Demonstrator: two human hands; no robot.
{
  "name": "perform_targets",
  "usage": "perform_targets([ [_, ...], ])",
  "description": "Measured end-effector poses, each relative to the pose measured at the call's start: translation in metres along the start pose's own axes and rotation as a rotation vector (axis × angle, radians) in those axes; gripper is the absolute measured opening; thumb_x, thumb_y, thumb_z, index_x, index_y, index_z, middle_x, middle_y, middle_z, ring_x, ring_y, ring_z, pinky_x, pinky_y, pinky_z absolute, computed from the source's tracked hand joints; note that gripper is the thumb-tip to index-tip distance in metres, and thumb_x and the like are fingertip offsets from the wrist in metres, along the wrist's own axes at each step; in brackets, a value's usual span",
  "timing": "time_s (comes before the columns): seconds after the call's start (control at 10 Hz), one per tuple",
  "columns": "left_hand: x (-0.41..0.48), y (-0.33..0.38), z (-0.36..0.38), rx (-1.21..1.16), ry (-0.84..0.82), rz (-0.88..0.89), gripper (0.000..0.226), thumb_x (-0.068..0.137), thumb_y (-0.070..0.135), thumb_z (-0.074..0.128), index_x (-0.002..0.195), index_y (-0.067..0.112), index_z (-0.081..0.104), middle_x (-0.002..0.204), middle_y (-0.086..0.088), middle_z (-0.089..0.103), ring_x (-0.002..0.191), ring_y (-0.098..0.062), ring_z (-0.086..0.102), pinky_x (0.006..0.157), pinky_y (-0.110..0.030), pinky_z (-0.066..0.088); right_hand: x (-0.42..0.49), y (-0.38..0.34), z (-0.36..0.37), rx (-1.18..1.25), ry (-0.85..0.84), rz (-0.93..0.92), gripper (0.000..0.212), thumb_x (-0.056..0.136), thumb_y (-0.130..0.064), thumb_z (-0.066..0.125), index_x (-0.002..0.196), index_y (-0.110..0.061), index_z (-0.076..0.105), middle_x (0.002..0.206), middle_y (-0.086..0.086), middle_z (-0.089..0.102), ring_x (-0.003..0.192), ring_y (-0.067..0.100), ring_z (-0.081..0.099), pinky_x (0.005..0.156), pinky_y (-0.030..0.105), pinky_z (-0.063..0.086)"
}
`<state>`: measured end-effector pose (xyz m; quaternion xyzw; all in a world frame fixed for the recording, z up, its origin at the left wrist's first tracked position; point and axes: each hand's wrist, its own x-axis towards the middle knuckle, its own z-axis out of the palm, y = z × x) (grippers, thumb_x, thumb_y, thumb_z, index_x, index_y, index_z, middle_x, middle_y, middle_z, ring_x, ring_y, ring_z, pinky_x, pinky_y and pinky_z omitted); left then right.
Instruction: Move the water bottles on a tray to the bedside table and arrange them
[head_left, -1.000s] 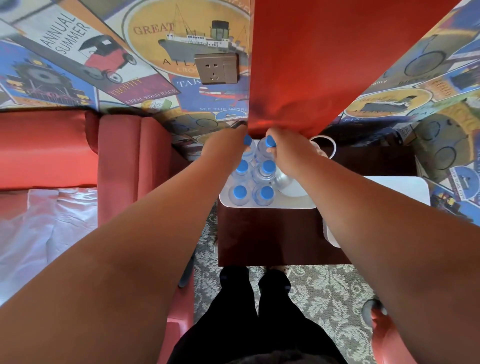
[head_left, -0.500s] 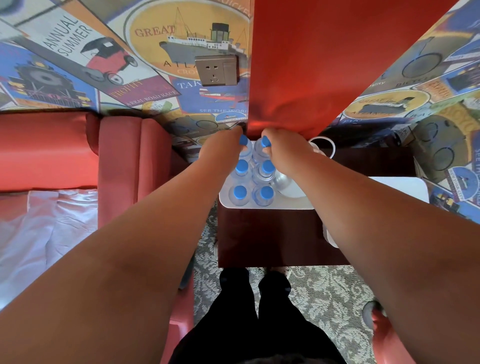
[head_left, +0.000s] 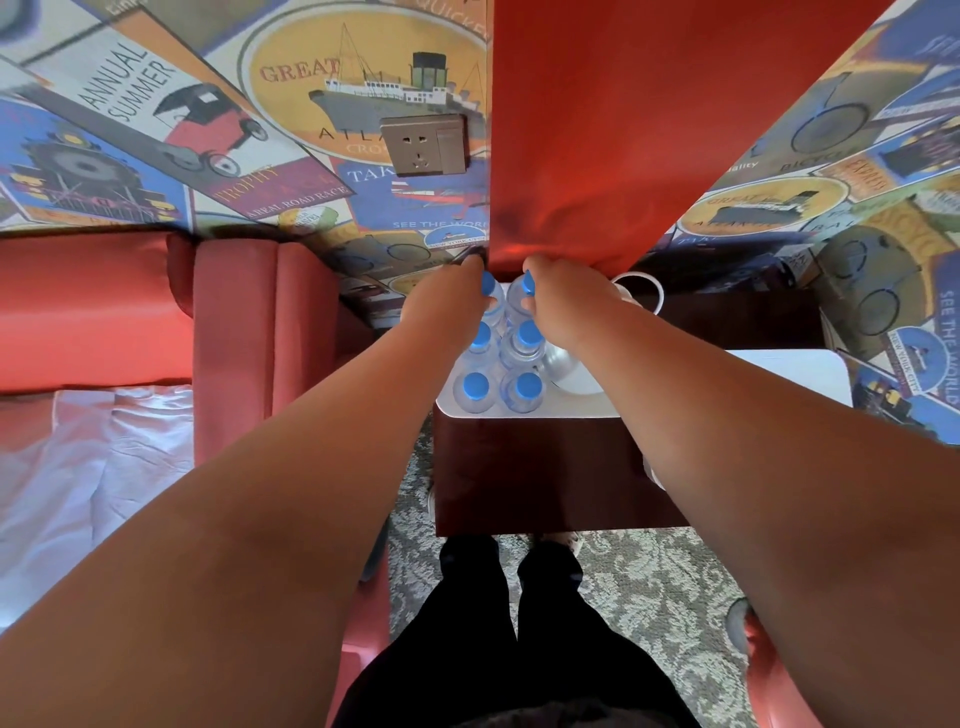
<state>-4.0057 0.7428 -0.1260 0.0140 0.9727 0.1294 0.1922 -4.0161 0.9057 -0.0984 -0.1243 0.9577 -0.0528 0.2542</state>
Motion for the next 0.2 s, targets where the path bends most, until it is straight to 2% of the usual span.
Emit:
perform_targets([
  [0.1,-0.008,0.003,-0.008,-0.013,0.004,0.014,0.046,0.097,0.034,0.062,0.136,0.015,0.046,0.119,-0.013,0.066,0.106,-0.037,0.062,0.074,-0.041,0.047,-0.006,-0.003,-0.003,0.009,-0.006,0.006,0.051,0.097,-0.017,0.06,0.143,-0.015,0.038,0.124,0.015,0.063,0.11,0.037,0.063,0.088,0.045,0.054],
  [0.2,-0.013,0.009,-0.024,-0.046,0.038,0.035,0.042,0.095,0.036,0.062,0.132,0.02,0.049,0.12,-0.01,0.066,0.108,-0.036,0.063,0.074,-0.039,0.045,-0.015,0.0,-0.008,0.042,0.055,0.017,0.048,0.097,-0.023,0.06,0.14,-0.018,0.041,0.122,0.012,0.064,0.107,0.035,0.064,0.081,0.04,0.052],
])
